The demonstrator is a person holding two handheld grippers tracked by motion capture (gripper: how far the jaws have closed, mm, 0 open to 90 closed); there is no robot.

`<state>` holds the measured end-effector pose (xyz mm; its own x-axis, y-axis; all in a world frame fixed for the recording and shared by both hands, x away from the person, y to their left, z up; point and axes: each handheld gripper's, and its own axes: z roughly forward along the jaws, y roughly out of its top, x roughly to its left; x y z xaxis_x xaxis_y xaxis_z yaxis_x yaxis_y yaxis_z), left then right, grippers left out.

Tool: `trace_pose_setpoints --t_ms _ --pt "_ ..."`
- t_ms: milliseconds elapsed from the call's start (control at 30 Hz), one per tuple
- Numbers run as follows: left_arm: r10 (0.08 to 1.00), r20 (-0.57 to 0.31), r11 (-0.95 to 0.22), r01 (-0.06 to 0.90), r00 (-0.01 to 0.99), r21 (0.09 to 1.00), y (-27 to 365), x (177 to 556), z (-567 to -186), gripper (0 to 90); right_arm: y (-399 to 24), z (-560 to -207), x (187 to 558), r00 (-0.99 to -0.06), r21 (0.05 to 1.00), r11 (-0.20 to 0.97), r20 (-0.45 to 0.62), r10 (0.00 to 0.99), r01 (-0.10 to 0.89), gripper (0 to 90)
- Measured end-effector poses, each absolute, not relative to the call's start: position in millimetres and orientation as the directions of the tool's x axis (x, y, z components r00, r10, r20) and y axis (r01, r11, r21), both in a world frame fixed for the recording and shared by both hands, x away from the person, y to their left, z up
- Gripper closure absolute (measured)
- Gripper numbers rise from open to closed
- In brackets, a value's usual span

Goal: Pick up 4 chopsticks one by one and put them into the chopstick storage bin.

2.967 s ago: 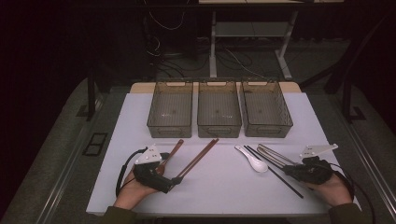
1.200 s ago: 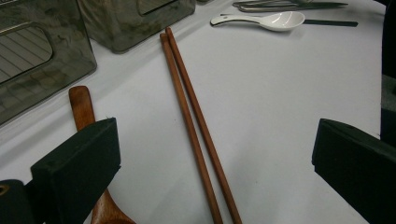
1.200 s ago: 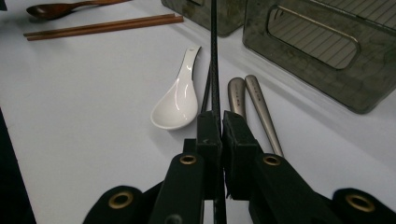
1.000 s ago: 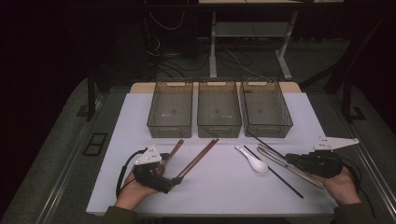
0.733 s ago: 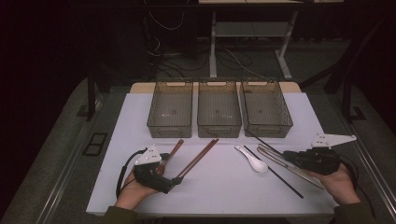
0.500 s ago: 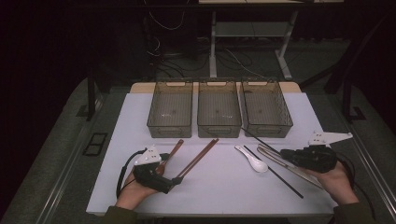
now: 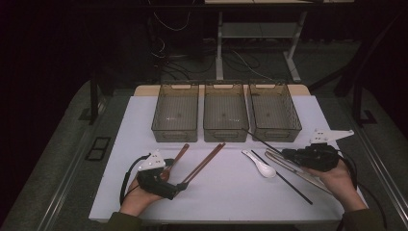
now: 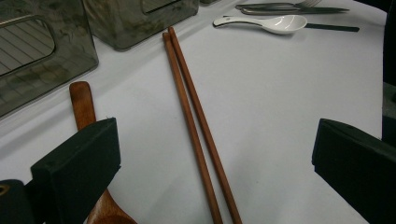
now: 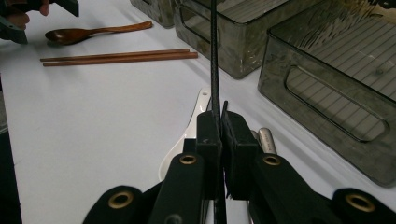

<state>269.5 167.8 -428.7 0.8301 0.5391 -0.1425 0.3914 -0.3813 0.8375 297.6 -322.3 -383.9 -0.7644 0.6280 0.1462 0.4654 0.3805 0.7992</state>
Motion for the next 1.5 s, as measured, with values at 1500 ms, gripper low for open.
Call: trace_pose_setpoints --t_ms 1500 --pt "0.533 -0.142 -0.385 0.389 0.834 0.837 165.5 268.9 -426.6 0.3 -256.0 -366.1 324.6 -0.819 0.798 0.434 0.124 0.56 0.417 85.6"
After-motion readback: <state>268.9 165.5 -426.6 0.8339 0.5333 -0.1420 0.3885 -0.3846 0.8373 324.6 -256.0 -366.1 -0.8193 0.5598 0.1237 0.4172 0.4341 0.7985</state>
